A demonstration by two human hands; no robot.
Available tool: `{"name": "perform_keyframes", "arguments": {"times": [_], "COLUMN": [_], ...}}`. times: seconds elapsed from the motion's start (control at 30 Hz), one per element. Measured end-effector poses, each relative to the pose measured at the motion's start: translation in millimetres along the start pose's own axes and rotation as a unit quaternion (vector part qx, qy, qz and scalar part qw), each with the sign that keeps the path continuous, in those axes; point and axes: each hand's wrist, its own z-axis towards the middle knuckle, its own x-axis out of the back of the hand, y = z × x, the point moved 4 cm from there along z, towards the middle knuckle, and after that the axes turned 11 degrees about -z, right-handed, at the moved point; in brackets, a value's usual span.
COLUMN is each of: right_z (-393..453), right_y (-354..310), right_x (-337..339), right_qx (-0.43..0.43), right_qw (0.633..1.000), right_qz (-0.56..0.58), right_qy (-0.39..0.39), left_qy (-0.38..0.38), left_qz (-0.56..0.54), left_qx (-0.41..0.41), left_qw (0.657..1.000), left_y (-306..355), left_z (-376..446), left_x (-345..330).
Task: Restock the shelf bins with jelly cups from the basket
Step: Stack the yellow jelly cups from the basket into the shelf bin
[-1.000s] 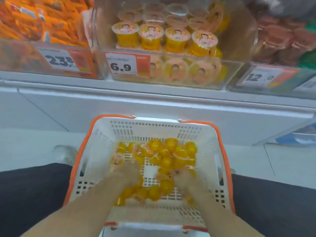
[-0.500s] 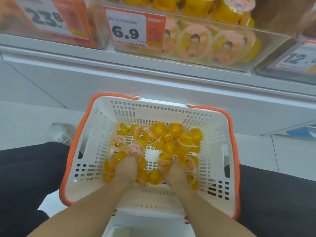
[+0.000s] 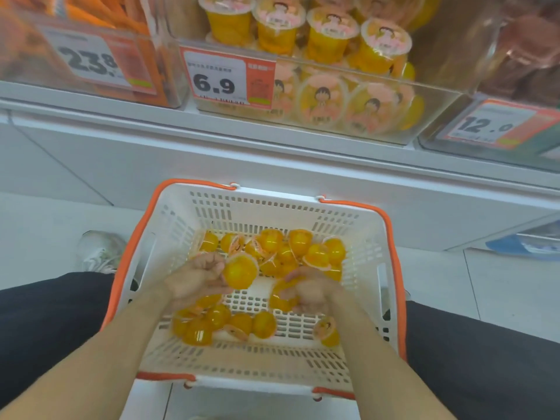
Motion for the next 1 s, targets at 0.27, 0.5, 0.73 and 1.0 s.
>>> {"name": "perform_keyframes", "arguments": {"times": [0.27,0.5,0.73,1.0], "right_z": [-62.9,-138.8,-196.6,-278.8], "right_y": [-64.3,-126.2,-169.7,-229.7], "right_x": [29.5,44.2,66.2,113.9], "right_qx": [0.259,0.328,0.436,0.436], "right_qw": [0.875,0.859,0.856,0.808], "right_qz": [0.366,0.372,0.257,-0.042], "right_qy": [-0.182,-0.127,0.100,0.393], "left_qy": [-0.137,-0.128,-0.151,-0.126], "left_qz": [-0.223,-0.330,-0.034,-0.042], "left_qx": [-0.081,-0.044,-0.066,-0.252], "left_qw": [0.962,0.934,0.986,0.959], "left_y": [73.4,110.2,153.8,235.2], "left_z": [-26.7,-54.0,-89.9,-110.1], "left_x": [-61.0,-128.2,-180.5,-232.5]}}
